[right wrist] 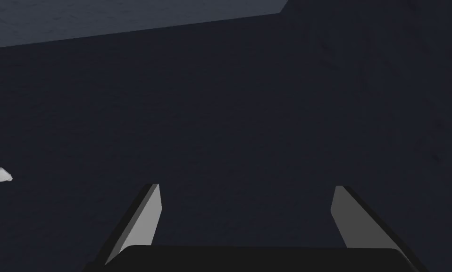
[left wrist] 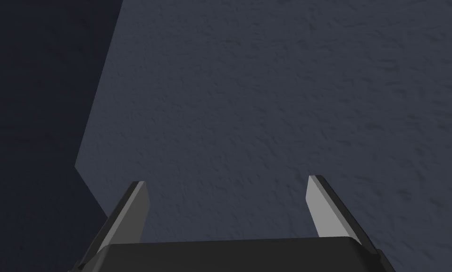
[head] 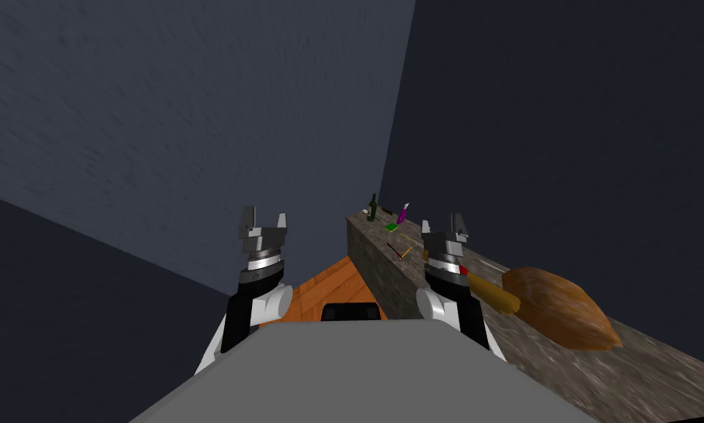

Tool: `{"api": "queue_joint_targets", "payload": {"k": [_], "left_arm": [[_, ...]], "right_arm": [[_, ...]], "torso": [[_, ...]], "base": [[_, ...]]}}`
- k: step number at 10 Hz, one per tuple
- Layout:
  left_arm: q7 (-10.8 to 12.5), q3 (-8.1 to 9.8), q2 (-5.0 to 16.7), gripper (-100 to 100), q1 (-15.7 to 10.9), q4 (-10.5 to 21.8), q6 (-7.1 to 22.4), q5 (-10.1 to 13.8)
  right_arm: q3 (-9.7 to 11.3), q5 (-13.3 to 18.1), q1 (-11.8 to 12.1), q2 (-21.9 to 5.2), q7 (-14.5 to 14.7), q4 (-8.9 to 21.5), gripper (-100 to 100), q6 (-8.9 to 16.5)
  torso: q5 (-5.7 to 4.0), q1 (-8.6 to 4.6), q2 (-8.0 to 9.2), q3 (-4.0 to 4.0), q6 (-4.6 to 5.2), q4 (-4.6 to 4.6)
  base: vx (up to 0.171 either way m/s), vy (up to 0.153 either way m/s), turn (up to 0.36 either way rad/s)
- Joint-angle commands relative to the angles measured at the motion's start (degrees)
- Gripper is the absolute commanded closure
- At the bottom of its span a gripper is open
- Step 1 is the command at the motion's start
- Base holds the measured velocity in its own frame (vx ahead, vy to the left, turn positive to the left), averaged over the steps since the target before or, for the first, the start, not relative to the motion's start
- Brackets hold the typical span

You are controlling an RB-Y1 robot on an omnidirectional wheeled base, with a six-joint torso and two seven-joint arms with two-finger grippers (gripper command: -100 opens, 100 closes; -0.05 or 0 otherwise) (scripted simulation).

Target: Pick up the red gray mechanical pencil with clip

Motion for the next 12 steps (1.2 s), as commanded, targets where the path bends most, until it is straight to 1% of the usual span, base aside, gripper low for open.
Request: {"api": "queue_joint_targets", "payload": {"k": [1, 3, 5, 7, 9, 10, 12], "left_arm": [[0.0, 0.0, 0.0, 0, 0.0, 0.0, 0.0, 0.0], [0.0, 0.0, 0.0, 0, 0.0, 0.0, 0.0, 0.0], [0.0, 0.0, 0.0, 0, -0.01, 0.0, 0.0, 0.0], [0.0, -0.01, -0.01, 0, -0.01, 0.0, 0.0, 0.0], [0.0, -0.01, -0.01, 0, -0.01, 0.0, 0.0, 0.0], [0.0, -0.01, -0.01, 0, -0.01, 0.0, 0.0, 0.0], [0.0, -0.01, -0.01, 0, -0.01, 0.0, 0.0, 0.0]], "right_arm": [[0.15, 0.43, 0.73, -2.25, 0.64, 0.69, -100, -0.14], [0.48, 1.34, 2.28, -5.77, 2.05, 2.29, -100, -0.49], [1.05, 2.59, 4.43, -9.62, 3.98, 4.73, -100, -1.01], [1.91, 4.04, 7.08, -13.52, 6.22, 8.02, -100, -1.67], [3.12, 5.56, 10.13, -17.39, 8.57, 12.2, -100, -2.41], [3.12, 5.56, 10.13, -17.84, 8.57, 12.2, -100, -2.41], [4.67, 7.06, 13.47, -21.53, 10.87, 16.6, -100, -3.16]], "torso": [[0.0, 0.0, 0.0, 0.0, 0.0, 0.0], [0.0, 0.03, 0.17, 0.1, 0.01, 0.03], [0.01, 0.07, 0.35, 0.2, 0.01, 0.07], [0.05, 0.24, 0.39, 0.22, 0.01, 0.09], [0.08, 0.37, 0.27, 0.16, 0.0, 0.06], [0.1, 0.49, 0.28, 0.16, -0.01, 0.06], [0.07, 0.32, 0.18, 0.11, 0.0, 0.04]], "base": [[-0.022, 0.009, -0.021], [-0.062, 0.02, -0.039], [-0.095, 0.036, -0.023], [-0.081, 0.082, -0.009], [-0.062, 0.119, 0.015], [-0.046, 0.099, 0.002], [-0.038, 0.098, 0.044]]}}
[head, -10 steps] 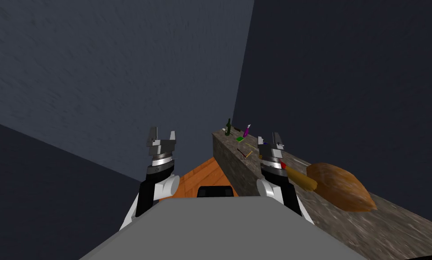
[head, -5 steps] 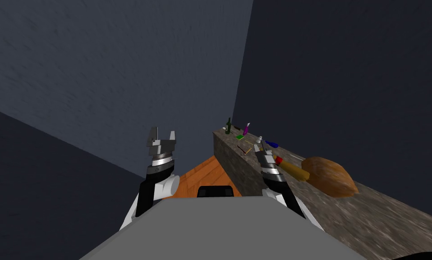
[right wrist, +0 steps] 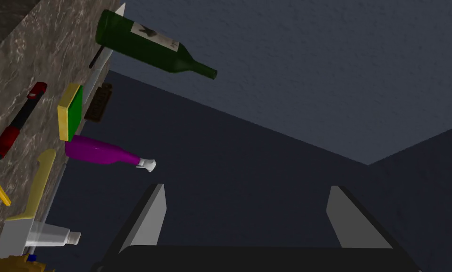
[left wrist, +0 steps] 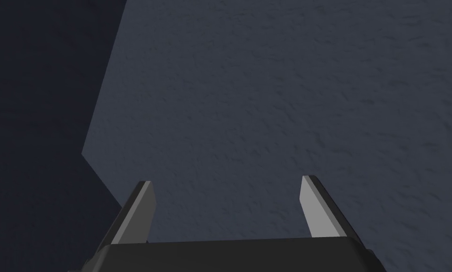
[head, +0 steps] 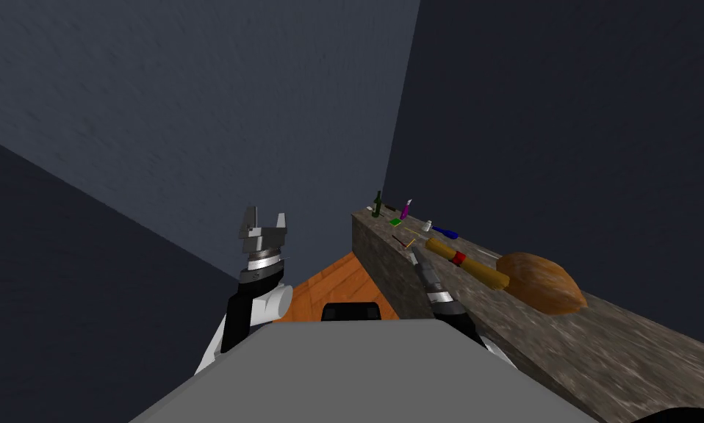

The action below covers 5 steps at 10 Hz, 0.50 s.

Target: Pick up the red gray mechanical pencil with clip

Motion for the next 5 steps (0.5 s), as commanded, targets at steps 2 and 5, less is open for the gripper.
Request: {"api": "queue_joint_targets", "payload": {"k": [2, 5], "left_arm": [[0.0, 0.0, 0.0, 0, 0.0, 0.0, 0.0, 0.0], [0.0, 0.0, 0.0, 0, 0.01, 0.0, 0.0, 0.0]], "right_arm": [[1.31, 1.12, 2.93, -4.11, 1.84, 3.68, -100, -0.06], [3.36, 2.45, 6.01, -8.65, 3.88, 8.55, -100, -0.81]], "torso": [[0.01, -0.04, -0.09, -0.04, 0.0, -0.01], [-0.01, -0.07, -0.23, -0.13, 0.0, -0.05]], "base": [[-0.008, 0.101, 0.028], [0.015, 0.101, 0.064]]}}
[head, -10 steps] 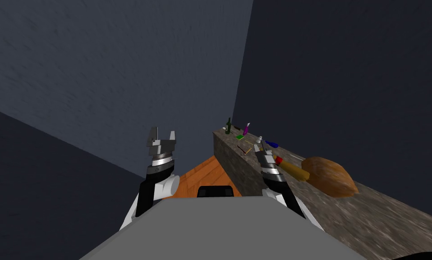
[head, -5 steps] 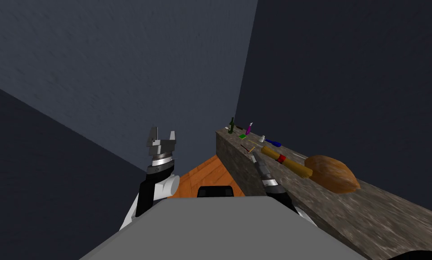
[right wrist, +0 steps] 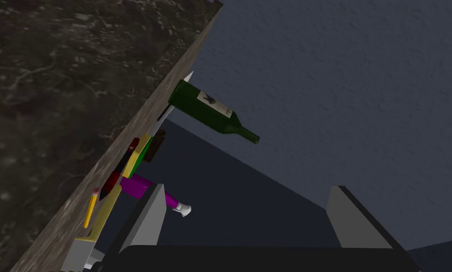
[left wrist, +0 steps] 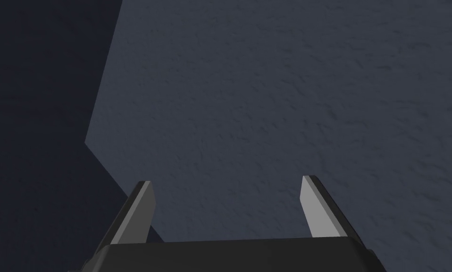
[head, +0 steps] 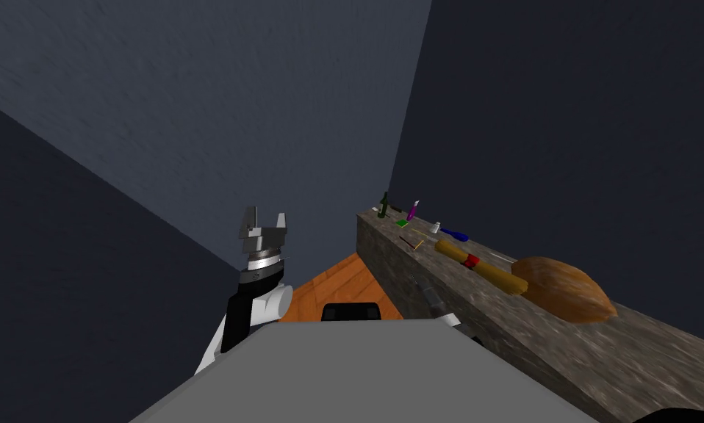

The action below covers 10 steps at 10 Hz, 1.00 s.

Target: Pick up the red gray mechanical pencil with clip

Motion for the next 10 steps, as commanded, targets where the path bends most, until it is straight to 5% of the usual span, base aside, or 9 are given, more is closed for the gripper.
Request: {"api": "queue_joint_targets", "payload": {"k": [1, 10], "left_arm": [[0.0, 0.0, 0.0, 0, 0.0, 0.0, 0.0, 0.0], [0.0, 0.01, 0.01, 0, 0.01, 0.0, 0.0, 0.0]], "right_arm": [[0.62, 0.38, 0.94, -2.35, 0.65, 1.71, -100, 0.72], [6.97, 2.99, 8.02, -15.61, 4.66, 15.44, -100, -1.12]], "torso": [[0.0, 0.0, 0.0, 0.0, 0.0, 0.0], [-0.04, -0.26, -0.06, -0.03, 0.0, -0.01]], "base": [[0.006, 0.097, 0.031], [0.029, 0.065, 0.07]]}}
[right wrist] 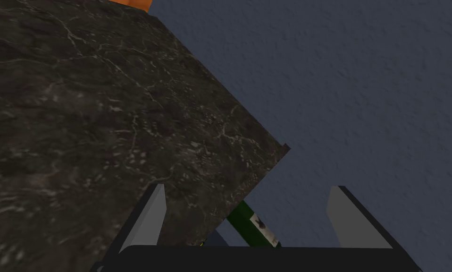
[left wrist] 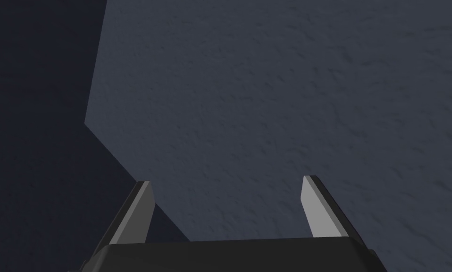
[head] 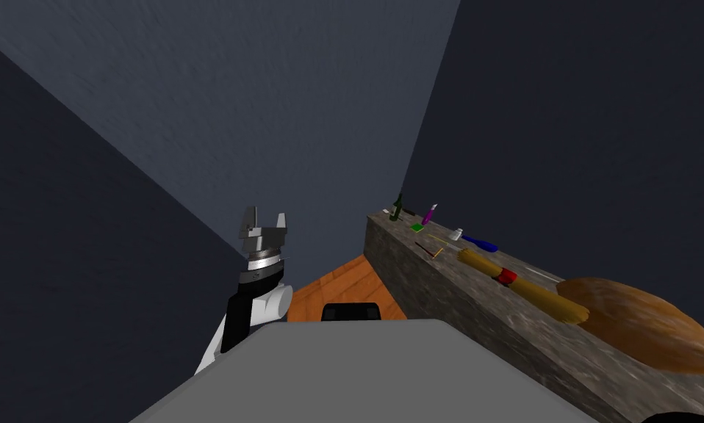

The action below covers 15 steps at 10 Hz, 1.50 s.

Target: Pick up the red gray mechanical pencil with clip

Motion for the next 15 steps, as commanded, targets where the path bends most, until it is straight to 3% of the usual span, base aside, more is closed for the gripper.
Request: {"api": "queue_joint_targets", "payload": {"k": [1, 3, 5, 6, 7, 8, 11, 12, 13, 15], "left_arm": [[0.0, 0.0, 0.0, 0, 0.0, 0.0, 0.0, 0.0], [0.0, 0.01, 0.0, 0, 0.0, 0.0, 0.0, 0.0], [0.0, 0.0, 0.0, 0, 0.0, 0.0, 0.0, 0.0], [0.0, 0.0, 0.0, 0, 0.0, 0.0, 0.0, 0.0], [0.0, 0.0, 0.0, 0, 0.01, 0.0, 0.0, 0.0], [0.0, 0.0, 0.0, 0, 0.0, 0.0, 0.0, 0.0], [0.0, 0.01, 0.0, 0, 0.01, 0.0, 0.0, 0.0], [0.0, 0.0, 0.0, 0, 0.0, 0.0, 0.0, 0.0], [0.0, 0.01, 0.0, 0, 0.01, 0.0, 0.0, 0.0], [0.0, 0.01, 0.0, 0, 0.01, 0.0, 0.0, 0.0]], "right_arm": [[0.91, 0.37, 0.32, -1.1, 0.7, 2.86, -100, -1.1], [0.91, 0.37, 0.32, -1.1, 0.7, 3.92, -100, -1.1], [3.81, 1.09, 2.54, -5.42, 1.81, 8.37, -100, -1.87], [3.81, 1.09, 2.54, -6.77, 1.81, 9.85, -100, -1.87], [5.31, 1.37, 3.55, -8.74, 2.25, 12.62, -100, -2.25], [5.31, 1.37, 3.55, -9.63, 2.25, 12.73, -100, -2.25], [8.38, 1.78, 5.37, -14.73, 2.88, 17.53, -100, -3.01], [8.38, 1.78, 5.37, -15.31, 2.88, 18.18, -100, -3.01], [9.94, 1.91, 6.18, -17.94, 3.07, 20.12, -100, -3.37], [9.94, 1.91, 6.18, -18.1, 3.07, 20.9, -100, -3.37]], "torso": [[0.0, 0.0, 0.0, 0.0, 0.0, 0.0], [-0.03, -0.09, 0.07, 0.04, 0.02, 0.01], [-0.02, -0.08, 0.07, 0.04, 0.0, 0.02], [0.01, 0.04, -0.06, -0.03, 0.0, -0.01], [0.0, 0.01, -0.07, -0.05, 0.02, -0.02], [0.01, 0.01, -0.08, -0.05, 0.0, -0.02], [0.0, -0.03, -0.09, -0.06, 0.01, -0.02], [0.01, -0.02, -0.1, -0.06, -0.01, -0.02], [-0.02, -0.07, -0.06, -0.04, 0.02, -0.01], [-0.01, -0.04, -0.07, -0.05, 0.03, -0.01]], "base": [[0.045, 0.039, 0.06], [0.009, 0.012, -0.002], [0.051, 0.056, 0.156], [0.066, 0.052, 0.049], [0.065, 0.049, 0.107], [0.056, 0.04, 0.061], [0.067, 0.048, 0.112], [0.055, 0.026, 0.054], [0.068, 0.04, 0.148], [0.043, 0.025, 0.012]]}}
